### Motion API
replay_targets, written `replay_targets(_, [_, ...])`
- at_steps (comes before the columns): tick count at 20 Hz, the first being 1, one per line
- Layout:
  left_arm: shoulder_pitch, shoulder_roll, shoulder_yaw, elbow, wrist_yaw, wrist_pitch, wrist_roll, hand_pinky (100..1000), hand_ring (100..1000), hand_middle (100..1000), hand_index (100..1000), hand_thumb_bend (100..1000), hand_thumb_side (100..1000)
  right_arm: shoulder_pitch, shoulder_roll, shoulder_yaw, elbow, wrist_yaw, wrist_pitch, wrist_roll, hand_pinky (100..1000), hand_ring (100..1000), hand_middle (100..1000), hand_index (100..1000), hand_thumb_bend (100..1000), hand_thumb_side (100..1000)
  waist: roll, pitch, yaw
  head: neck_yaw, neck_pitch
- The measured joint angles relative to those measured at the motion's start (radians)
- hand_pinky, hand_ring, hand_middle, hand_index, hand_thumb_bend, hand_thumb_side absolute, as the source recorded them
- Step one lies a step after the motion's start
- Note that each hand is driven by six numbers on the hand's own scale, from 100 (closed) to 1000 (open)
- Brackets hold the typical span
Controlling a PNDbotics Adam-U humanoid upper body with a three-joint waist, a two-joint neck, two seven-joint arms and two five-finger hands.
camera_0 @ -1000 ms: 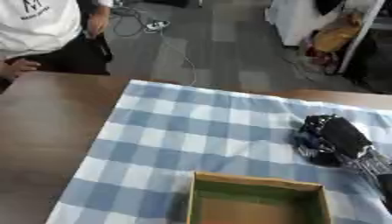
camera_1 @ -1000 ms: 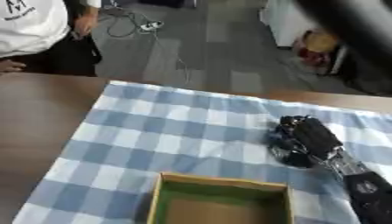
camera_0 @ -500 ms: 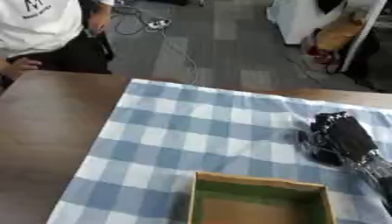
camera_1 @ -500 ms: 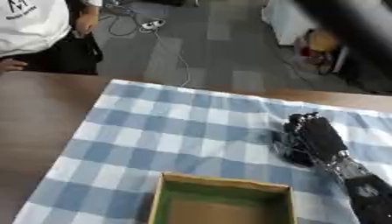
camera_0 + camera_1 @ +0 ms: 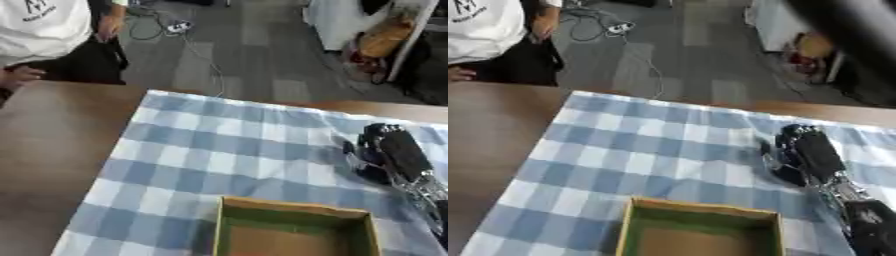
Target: Pick up objects on the table and place them in the box.
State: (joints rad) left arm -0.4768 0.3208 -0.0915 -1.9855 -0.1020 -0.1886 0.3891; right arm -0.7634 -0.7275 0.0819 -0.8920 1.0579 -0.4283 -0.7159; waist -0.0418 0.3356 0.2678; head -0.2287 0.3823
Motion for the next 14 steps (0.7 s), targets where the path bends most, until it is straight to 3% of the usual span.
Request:
replay_targets(8, [0.009,0.008,0.000,0.000,0.000,0.000,0.000,701,736,919,1000,280,1000,0.000,-0.053,0.023,-0.107,-0.159,0.002,0.141,100,100,100,132,100,812,-0.005,-0.014,-0.013,0.010,0.009])
replay_targets(14, [0.015,0.010,0.000,0.000,0.000,0.000,0.000,701,734,917,1000,280,1000,0.010,-0.078,0.035,-0.188,-0.256,0.011,0.192,100,100,100,131,100,810,-0.010,-0.025,-0.017,0.010,0.017])
